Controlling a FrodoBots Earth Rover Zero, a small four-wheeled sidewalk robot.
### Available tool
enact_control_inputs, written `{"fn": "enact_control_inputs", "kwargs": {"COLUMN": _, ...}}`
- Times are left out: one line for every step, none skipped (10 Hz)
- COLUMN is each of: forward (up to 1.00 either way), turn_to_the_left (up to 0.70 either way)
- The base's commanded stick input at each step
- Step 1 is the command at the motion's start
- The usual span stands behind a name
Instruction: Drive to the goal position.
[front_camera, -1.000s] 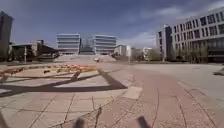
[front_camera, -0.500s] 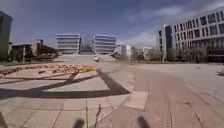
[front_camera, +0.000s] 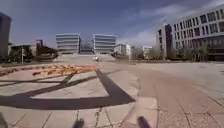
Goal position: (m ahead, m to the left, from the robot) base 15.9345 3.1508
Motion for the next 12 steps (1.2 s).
{"fn": "enact_control_inputs", "kwargs": {"forward": 0.69, "turn_to_the_left": 0.0}}
{"fn": "enact_control_inputs", "kwargs": {"forward": 0.69, "turn_to_the_left": 0.0}}
{"fn": "enact_control_inputs", "kwargs": {"forward": 0.7, "turn_to_the_left": 0.0}}
{"fn": "enact_control_inputs", "kwargs": {"forward": 0.7, "turn_to_the_left": 0.0}}
{"fn": "enact_control_inputs", "kwargs": {"forward": 0.69, "turn_to_the_left": 0.0}}
{"fn": "enact_control_inputs", "kwargs": {"forward": 0.7, "turn_to_the_left": 0.0}}
{"fn": "enact_control_inputs", "kwargs": {"forward": 0.69, "turn_to_the_left": 0.0}}
{"fn": "enact_control_inputs", "kwargs": {"forward": 0.69, "turn_to_the_left": 0.0}}
{"fn": "enact_control_inputs", "kwargs": {"forward": 0.7, "turn_to_the_left": 0.0}}
{"fn": "enact_control_inputs", "kwargs": {"forward": 0.69, "turn_to_the_left": 0.0}}
{"fn": "enact_control_inputs", "kwargs": {"forward": 0.7, "turn_to_the_left": 0.0}}
{"fn": "enact_control_inputs", "kwargs": {"forward": 0.7, "turn_to_the_left": 0.0}}
